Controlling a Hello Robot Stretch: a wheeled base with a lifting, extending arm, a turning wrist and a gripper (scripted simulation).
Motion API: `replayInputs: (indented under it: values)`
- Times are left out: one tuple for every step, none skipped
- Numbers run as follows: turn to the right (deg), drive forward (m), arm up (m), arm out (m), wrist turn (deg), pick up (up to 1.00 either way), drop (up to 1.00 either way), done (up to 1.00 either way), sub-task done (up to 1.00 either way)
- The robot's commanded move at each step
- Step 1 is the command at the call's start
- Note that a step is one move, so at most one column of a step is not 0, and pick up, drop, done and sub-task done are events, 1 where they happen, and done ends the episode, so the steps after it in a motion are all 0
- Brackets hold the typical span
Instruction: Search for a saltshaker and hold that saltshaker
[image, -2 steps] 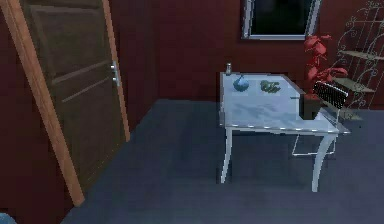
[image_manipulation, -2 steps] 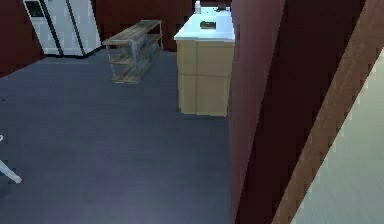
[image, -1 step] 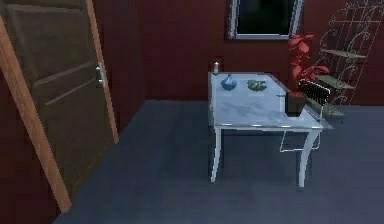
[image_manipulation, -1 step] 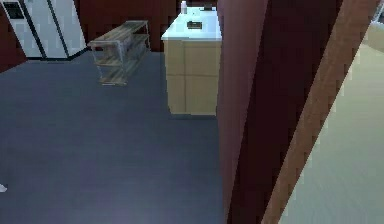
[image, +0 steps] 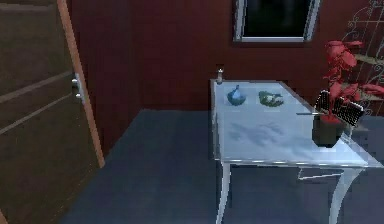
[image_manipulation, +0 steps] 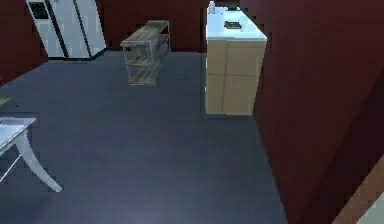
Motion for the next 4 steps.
replayInputs:
  values:
    - [-30.0, 0.0, 0.0, 0.0, 0.0, 0.0, 0.0, 0.0, 0.0]
    - [0.0, 0.95, 0.0, 0.0, 0.0, 0.0, 0.0, 0.0, 0.0]
    - [39.0, 0.0, 0.0, 0.0, 0.0, 0.0, 0.0, 0.0, 0.0]
    - [0.0, 1.0, 0.0, 0.0, 0.0, 0.0, 0.0, 0.0, 0.0]
